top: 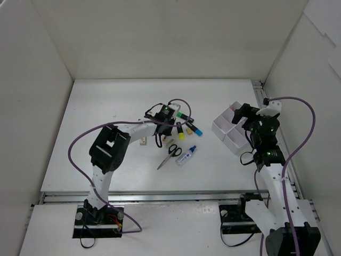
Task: Sort the stationery into containers
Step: Pick up the pen from the center of the board.
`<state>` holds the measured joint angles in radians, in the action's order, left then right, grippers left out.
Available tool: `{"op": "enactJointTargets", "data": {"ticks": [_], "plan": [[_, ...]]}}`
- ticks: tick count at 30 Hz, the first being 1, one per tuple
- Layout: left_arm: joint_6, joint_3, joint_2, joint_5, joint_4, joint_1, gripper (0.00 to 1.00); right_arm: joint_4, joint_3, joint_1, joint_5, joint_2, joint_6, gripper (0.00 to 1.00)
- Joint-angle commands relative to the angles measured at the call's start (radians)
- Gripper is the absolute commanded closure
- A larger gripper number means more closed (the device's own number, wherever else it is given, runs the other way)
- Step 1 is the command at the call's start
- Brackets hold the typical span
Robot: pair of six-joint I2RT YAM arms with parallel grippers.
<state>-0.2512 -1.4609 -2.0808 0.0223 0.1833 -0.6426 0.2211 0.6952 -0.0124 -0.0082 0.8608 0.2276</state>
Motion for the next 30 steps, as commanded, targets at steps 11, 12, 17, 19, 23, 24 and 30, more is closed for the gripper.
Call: {"op": "enactJointTargets", "data": {"ticks": [11, 12, 17, 19, 23, 24, 30], "plan": [[0.053, 0.166, 0.303, -0.001, -0.074, -0.011, 1.00, 0.108, 0.020, 0.182, -0.335, 0.066, 0.130, 0.02], [0.052, 0.197, 0.379, 0.017, -0.118, -0.020, 1.00, 0.125, 0.017, 0.199, -0.338, 0.073, 0.139, 0.02], [0.056, 0.433, 0.583, 0.135, -0.295, -0.043, 1.00, 0.292, 0.007, 0.337, -0.358, 0.164, 0.246, 0.02], [0.047, 0.461, 0.633, 0.157, -0.315, -0.054, 1.00, 0.325, 0.020, 0.388, -0.346, 0.210, 0.256, 0.02], [0.033, 0.496, 0.672, 0.142, -0.309, -0.086, 1.00, 0.400, 0.056, 0.517, -0.276, 0.274, 0.279, 0.02], [0.035, 0.507, 0.680, 0.143, -0.317, -0.086, 1.00, 0.412, 0.058, 0.538, -0.257, 0.288, 0.288, 0.02], [0.029, 0.559, 0.742, 0.127, -0.372, -0.117, 1.00, 0.420, 0.084, 0.627, -0.110, 0.417, 0.360, 0.05]]}}
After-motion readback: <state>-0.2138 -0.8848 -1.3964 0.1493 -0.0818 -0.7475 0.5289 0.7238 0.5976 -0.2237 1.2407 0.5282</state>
